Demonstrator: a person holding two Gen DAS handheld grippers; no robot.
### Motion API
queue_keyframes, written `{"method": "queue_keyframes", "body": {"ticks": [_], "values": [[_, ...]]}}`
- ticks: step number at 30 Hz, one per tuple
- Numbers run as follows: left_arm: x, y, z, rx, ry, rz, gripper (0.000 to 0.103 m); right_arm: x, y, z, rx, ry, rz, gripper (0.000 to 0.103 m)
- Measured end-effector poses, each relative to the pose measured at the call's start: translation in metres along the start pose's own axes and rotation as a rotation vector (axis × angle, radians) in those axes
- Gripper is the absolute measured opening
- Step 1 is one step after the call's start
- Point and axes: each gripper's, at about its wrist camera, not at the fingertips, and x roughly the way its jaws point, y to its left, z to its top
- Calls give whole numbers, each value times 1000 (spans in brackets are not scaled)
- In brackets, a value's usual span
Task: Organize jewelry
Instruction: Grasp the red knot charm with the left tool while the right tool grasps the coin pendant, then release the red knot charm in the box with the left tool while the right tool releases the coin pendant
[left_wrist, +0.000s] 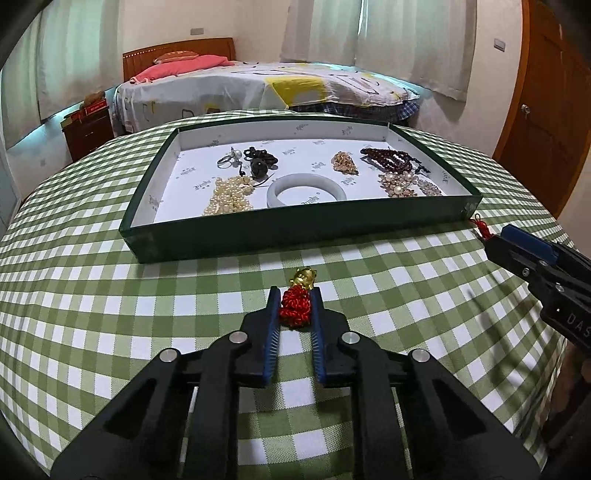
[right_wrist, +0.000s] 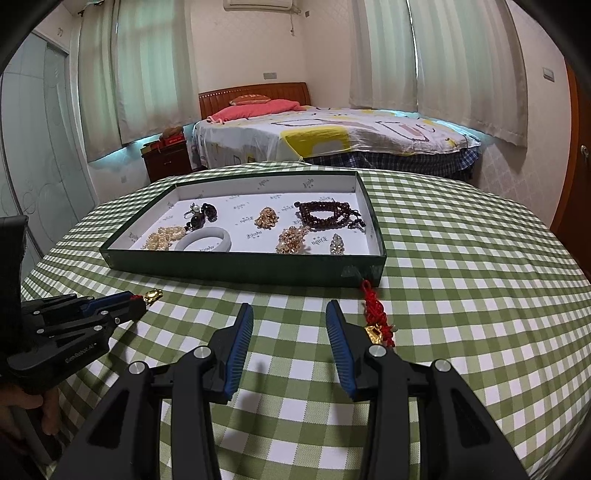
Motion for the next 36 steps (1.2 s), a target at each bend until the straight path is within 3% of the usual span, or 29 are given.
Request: {"method": "queue_keyframes", "body": {"ticks": [20,28,36], "values": [[-38,36,7,-97,-92,55,14,3,-33,11,57,0,-94,41],[-36,49,7,-128,-89,77,14,27,-43,14,75,78,-102,41],[-34,54,7,-139,-84,83,14,36,-44,13,81,125,-85,15]]}}
